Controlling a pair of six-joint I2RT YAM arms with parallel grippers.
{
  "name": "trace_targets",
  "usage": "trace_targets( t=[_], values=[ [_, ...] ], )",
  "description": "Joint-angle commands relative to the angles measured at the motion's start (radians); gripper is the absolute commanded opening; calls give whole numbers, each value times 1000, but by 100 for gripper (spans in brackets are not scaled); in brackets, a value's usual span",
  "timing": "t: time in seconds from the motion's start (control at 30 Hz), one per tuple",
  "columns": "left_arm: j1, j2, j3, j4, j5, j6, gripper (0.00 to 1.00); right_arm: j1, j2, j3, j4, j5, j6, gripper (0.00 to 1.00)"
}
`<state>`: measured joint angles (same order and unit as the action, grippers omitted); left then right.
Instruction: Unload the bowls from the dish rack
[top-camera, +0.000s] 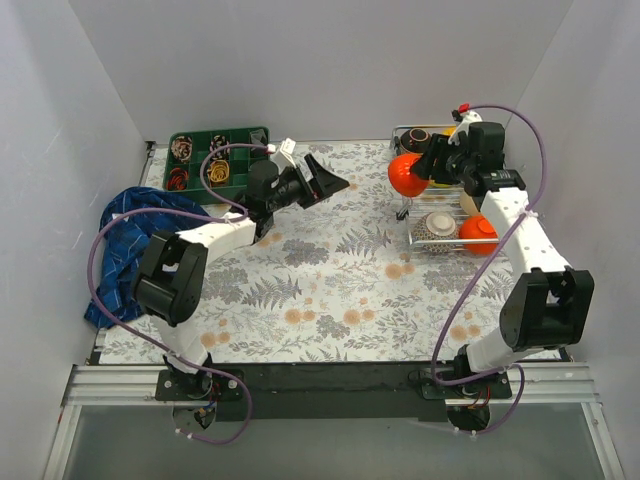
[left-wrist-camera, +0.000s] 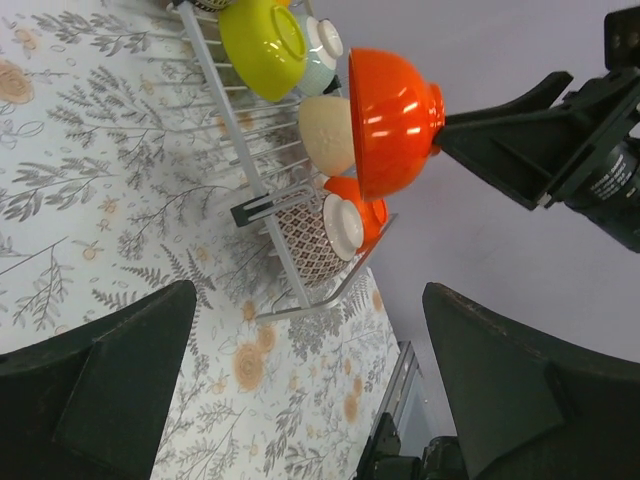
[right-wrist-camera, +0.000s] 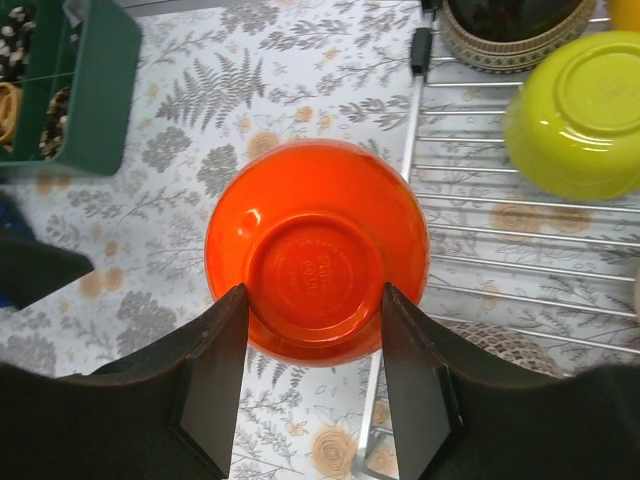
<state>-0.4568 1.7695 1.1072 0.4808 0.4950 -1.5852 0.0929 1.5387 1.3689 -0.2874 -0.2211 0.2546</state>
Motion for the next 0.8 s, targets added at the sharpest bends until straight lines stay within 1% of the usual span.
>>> trace_targets(
  t=[0.0,0.27,0.47,0.5,0.53,0.6,0.67,0.73,0.77],
  values=[
    [-34,25,74,90,-12,-24,98,25,-97,-46,56,-109,49,1],
    [-89,120,131,171,-7,-97,98,91,-175,-126,60,-182,109,1],
    [-123,131,88,295,17,-185,98,99,-227,-189,68,-211,133,1],
    [-126,133,79,312,17,-211,97,100,-235,-195,71,-218,138,1],
    [-134,134,63,326,23,-226,93,99,-239,-203,74,-221,143,1],
    [-140,137,48,373,31,-263,88,99,-250,-223,80,-236,158,1],
    [-149,139,28,412,45,-275,79,99,-256,-237,88,-248,166,1],
    [-154,140,22,420,53,-280,74,99,-267,-254,93,-253,175,1],
    [-155,140,20,418,63,-282,68,99,-270,-258,96,-259,178,1]
  ],
)
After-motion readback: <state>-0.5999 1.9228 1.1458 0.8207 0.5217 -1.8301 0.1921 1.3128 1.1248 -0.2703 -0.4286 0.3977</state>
